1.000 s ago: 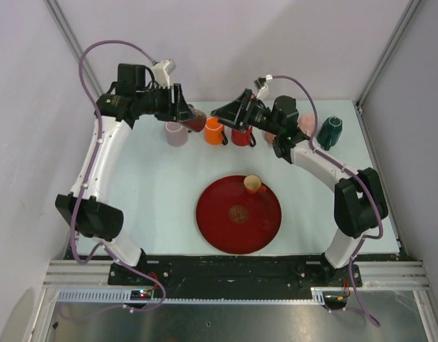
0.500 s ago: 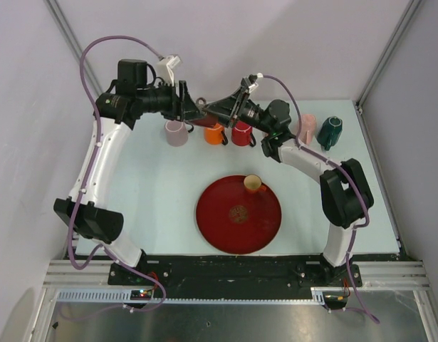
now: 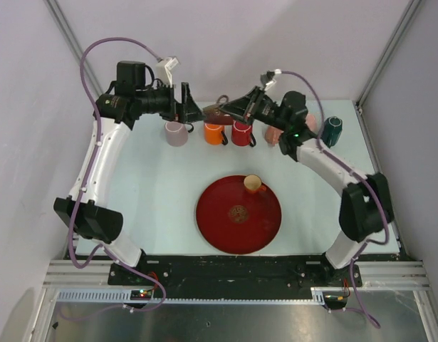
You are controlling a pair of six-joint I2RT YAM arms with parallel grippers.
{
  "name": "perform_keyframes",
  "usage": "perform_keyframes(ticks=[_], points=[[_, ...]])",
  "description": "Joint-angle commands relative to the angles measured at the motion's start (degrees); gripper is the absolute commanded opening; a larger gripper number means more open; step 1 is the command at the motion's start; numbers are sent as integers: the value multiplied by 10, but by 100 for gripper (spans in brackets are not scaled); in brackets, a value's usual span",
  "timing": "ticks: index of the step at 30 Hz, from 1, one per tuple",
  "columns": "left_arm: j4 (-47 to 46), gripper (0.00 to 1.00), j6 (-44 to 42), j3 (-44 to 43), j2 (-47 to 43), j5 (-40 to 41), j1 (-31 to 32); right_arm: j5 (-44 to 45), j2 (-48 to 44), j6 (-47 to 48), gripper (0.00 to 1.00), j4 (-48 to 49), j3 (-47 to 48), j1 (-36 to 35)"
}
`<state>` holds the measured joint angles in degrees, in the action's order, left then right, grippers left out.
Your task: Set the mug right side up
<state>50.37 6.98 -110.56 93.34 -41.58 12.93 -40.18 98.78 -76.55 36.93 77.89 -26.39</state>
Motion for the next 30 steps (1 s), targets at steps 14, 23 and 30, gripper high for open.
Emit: perform_keyframes(ticks=[14,23,30], points=[[0,100,-92,66,-43,325,-33,391,-187,682,0,-891,3,-139],[0,100,-61,93,-20,376,-33,483,-127,591,0,-791,-102,-168],[-2,100,-51,116,0,392,-33,516,-78,581,0,-723,-124,-172]])
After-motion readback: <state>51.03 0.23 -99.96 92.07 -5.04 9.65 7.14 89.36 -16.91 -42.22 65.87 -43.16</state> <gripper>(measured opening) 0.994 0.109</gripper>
